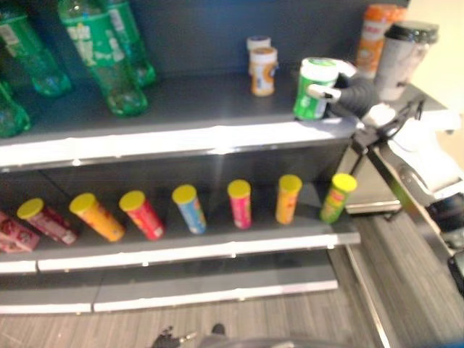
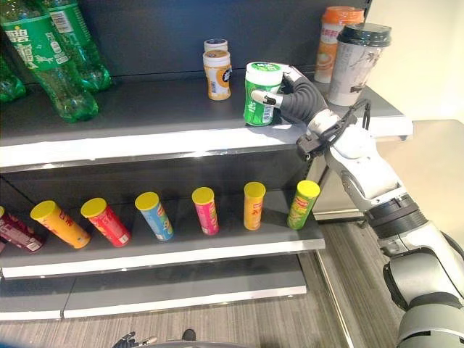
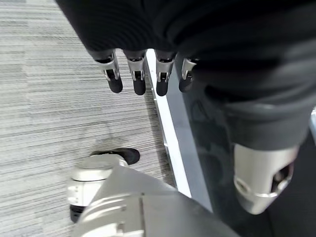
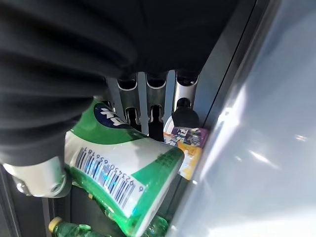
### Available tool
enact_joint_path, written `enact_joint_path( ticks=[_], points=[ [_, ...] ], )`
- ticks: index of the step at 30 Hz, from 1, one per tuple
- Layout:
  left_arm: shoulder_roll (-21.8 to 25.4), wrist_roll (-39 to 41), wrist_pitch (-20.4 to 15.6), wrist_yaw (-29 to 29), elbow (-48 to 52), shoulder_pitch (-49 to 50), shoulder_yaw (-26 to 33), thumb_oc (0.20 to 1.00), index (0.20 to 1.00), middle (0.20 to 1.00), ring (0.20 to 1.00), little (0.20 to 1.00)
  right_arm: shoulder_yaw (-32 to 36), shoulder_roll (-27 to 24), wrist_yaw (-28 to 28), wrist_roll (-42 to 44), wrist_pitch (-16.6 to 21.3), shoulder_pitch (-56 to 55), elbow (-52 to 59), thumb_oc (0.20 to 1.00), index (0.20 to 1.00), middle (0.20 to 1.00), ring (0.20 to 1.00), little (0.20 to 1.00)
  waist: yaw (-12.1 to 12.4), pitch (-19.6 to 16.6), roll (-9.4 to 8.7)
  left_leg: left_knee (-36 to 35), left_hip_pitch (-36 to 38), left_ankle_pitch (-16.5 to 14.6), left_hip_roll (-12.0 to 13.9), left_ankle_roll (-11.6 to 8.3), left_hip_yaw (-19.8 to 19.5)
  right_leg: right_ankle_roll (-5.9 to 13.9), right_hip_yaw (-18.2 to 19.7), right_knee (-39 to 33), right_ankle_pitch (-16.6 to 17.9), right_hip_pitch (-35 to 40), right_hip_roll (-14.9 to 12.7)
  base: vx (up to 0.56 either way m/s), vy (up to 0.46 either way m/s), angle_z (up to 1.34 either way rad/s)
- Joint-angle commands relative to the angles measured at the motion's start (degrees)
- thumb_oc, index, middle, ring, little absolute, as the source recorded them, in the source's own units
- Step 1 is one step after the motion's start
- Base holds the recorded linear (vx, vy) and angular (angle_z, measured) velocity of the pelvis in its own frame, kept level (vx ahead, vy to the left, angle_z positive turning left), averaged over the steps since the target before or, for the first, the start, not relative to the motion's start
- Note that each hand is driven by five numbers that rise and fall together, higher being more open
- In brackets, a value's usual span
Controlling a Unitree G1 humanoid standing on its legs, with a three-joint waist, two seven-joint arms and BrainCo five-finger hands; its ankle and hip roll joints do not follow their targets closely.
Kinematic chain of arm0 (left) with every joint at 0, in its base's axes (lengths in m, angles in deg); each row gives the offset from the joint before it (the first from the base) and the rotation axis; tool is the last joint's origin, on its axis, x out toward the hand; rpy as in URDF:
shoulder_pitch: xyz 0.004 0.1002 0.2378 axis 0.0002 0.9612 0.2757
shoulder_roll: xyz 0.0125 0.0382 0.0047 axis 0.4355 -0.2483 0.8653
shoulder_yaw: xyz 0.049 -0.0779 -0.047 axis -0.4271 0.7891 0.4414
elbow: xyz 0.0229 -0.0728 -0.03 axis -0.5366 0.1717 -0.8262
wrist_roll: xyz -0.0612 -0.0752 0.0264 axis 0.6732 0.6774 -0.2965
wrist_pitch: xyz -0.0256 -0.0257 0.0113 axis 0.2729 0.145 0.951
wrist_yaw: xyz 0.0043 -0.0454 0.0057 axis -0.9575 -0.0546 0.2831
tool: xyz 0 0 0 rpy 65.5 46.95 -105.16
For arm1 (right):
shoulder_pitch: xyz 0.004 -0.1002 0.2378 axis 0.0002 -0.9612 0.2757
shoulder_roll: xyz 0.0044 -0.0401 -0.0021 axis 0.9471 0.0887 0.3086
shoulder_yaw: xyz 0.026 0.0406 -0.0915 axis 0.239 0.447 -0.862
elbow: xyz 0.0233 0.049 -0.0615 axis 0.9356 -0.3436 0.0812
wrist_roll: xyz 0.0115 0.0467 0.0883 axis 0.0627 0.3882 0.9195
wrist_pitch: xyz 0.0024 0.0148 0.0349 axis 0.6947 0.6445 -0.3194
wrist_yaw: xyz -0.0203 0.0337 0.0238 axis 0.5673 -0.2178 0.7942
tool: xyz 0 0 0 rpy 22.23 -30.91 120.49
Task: Put the goods on the table back onto the shelves and tidy them up.
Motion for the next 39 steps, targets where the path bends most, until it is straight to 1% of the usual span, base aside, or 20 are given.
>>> enact_joint_path(
  ticks=[1,8,15,20,22,24,25,28,33,39],
  points=[
    [4.2,2.5,-0.8,1.4,-0.6,-4.0,-1.0,1.000,1.000,1.000,1.000,1.000,-1.0,3.4,-3.8,-3.1,2.2,9.1,-6.1,0.200,0.200,0.200,0.200,0.200,1.4,0.3,-3.67,3.2,1.6,-8.5,-0.1,-1.43,4.9,2.21,1.7,2.6,-2.4,-4.4,-2.7,0.00,0.000,0.00],
    [3.6,3.4,-0.7,2.2,-0.3,-4.8,-1.8,1.000,1.000,1.000,1.000,1.000,-1.2,6.5,-5.7,-6.8,1.6,10.4,-9.3,0.200,0.200,0.200,0.200,0.200,2.1,0.4,-4.00,3.3,1.3,-8.7,-0.7,-1.14,4.4,2.44,1.2,2.4,-2.1,-4.3,-3.4,0.00,0.000,0.00],
    [3.2,3.6,-0.7,2.2,0.2,-4.9,-2.5,1.000,1.000,1.000,1.000,1.000,-3.1,7.2,-5.5,-8.8,1.4,11.6,-8.8,0.200,0.200,0.200,0.200,0.200,2.3,0.7,-4.27,3.4,1.2,-8.8,-0.9,-1.00,4.4,2.43,1.0,2.7,-2.1,-4.3,-3.7,0.00,0.000,0.00],
    [3.4,3.9,-0.8,2.4,0.7,-5.1,-2.6,1.000,1.000,1.000,1.000,1.000,-4.3,6.9,-4.9,-8.2,1.7,12.8,-6.5,0.200,0.200,0.200,0.200,0.200,2.3,1.0,-4.49,3.6,1.1,-9.0,-0.9,-0.91,4.5,2.51,1.2,2.7,-2.1,-4.5,-3.8,0.00,0.000,0.00],
    [3.4,4.0,-0.8,2.4,0.7,-5.1,-2.5,1.000,1.000,1.000,1.000,1.000,-4.6,6.4,-4.8,-8.0,1.8,13.1,-5.1,0.200,0.200,0.200,0.200,0.200,2.2,1.1,-4.63,3.7,1.1,-9.0,-0.9,-0.90,4.8,2.53,1.2,2.7,-2.0,-4.6,-3.8,0.00,0.000,0.00],
    [3.5,4.0,-0.7,2.4,0.9,-5.1,-2.2,1.000,1.000,1.000,1.000,1.000,-5.4,4.4,-3.7,-7.8,1.7,13.4,-1.4,0.200,0.200,0.200,0.200,0.200,1.8,1.2,-4.90,3.7,1.1,-9.1,-0.7,-0.94,5.0,2.59,1.3,2.7,-1.9,-4.8,-3.8,0.00,0.000,0.00],
    [3.5,4.0,-0.7,2.4,0.9,-5.1,-2.2,1.000,1.000,1.000,1.000,1.000,-5.4,4.4,-3.7,-7.8,1.7,13.4,-1.4,0.200,0.200,0.200,0.200,0.200,1.8,1.2,-4.90,3.7,1.1,-9.1,-0.7,-0.94,5.0,2.59,1.4,2.7,-1.9,-4.8,-3.8,0.00,0.000,0.00],
    [3.6,3.7,-0.7,2.5,0.7,-4.7,-1.8,1.000,1.000,1.000,1.000,1.000,-5.8,1.5,-3.5,-7.4,2.0,13.5,1.7,0.200,0.200,0.200,0.200,0.200,1.0,1.2,-5.08,3.8,1.3,-9.3,-0.5,-0.92,5.6,2.59,1.8,2.8,-1.9,-5.2,-3.7,0.00,0.004,0.02],
    [3.7,3.1,-0.6,2.5,0.8,-4.3,-1.2,1.000,1.000,1.000,1.000,1.000,-5.8,-0.7,-3.3,-6.7,2.5,13.7,5.1,0.200,0.200,0.200,0.200,0.200,0.3,1.2,-5.22,3.9,1.7,-9.6,-0.3,-0.89,6.6,2.59,2.5,2.7,-1.8,-5.4,-3.4,0.00,0.000,0.00],
    [4.0,2.6,-0.8,2.4,1.6,-4.6,-1.2,1.000,1.000,1.000,1.000,1.000,-6.3,-3.4,-3.2,-6.1,2.7,14.9,5.5,0.200,0.200,0.200,0.200,0.200,-0.5,1.3,-5.56,4.2,2.3,-10.0,0.3,-1.01,7.6,2.52,3.1,2.8,-1.9,-5.6,-3.0,-0.01,-0.005,-0.06]
  ],
)
